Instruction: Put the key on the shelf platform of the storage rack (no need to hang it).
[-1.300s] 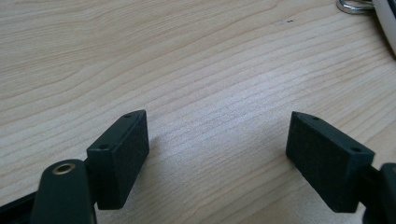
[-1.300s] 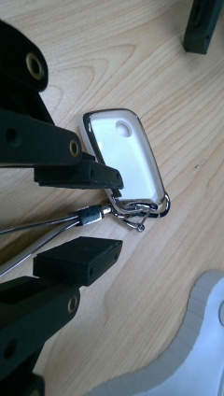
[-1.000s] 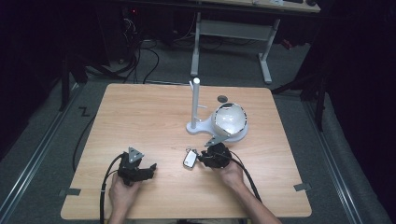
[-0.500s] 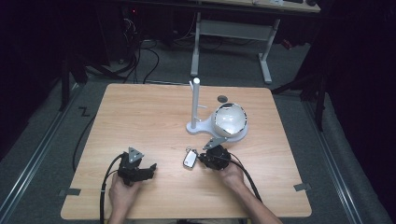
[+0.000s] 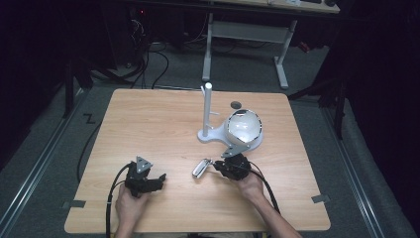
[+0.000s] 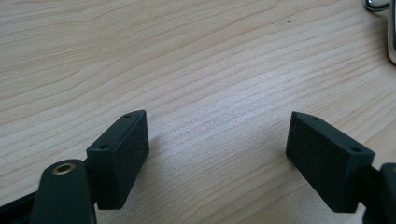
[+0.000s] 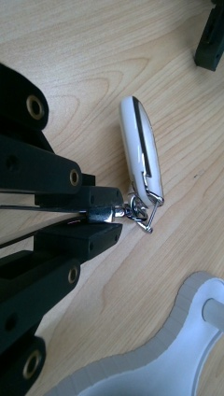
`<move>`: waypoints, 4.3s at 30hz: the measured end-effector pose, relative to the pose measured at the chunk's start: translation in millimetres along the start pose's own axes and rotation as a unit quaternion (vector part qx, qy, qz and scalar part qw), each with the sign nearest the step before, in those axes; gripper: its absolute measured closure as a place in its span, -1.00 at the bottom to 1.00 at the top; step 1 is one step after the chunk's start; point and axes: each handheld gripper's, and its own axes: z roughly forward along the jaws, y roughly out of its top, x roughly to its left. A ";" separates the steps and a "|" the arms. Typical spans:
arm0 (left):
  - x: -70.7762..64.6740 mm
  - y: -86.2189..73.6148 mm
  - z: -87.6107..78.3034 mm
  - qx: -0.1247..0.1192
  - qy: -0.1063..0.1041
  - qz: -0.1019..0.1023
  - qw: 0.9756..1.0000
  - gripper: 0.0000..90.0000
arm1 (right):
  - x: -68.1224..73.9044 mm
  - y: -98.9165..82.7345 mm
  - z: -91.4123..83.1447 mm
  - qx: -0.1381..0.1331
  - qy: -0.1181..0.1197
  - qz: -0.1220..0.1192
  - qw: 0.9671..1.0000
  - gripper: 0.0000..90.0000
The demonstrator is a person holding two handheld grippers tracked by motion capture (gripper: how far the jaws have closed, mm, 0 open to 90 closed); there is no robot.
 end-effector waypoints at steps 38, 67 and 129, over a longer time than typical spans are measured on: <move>0.1 0.0 0.0 0.000 0.000 0.000 1.000 -0.52 | -24.2 -13.9 -81.2 -0.066 -0.026 0.040 0.997 0.82; 0.1 0.0 0.0 0.000 0.000 0.000 1.000 -0.52 | -54.7 -26.8 -134.7 -0.111 -0.067 0.090 0.987 0.82; 0.1 0.0 0.0 0.000 0.000 0.000 1.000 -0.52 | -109.8 38.2 -96.1 -0.091 -0.078 0.114 0.986 0.82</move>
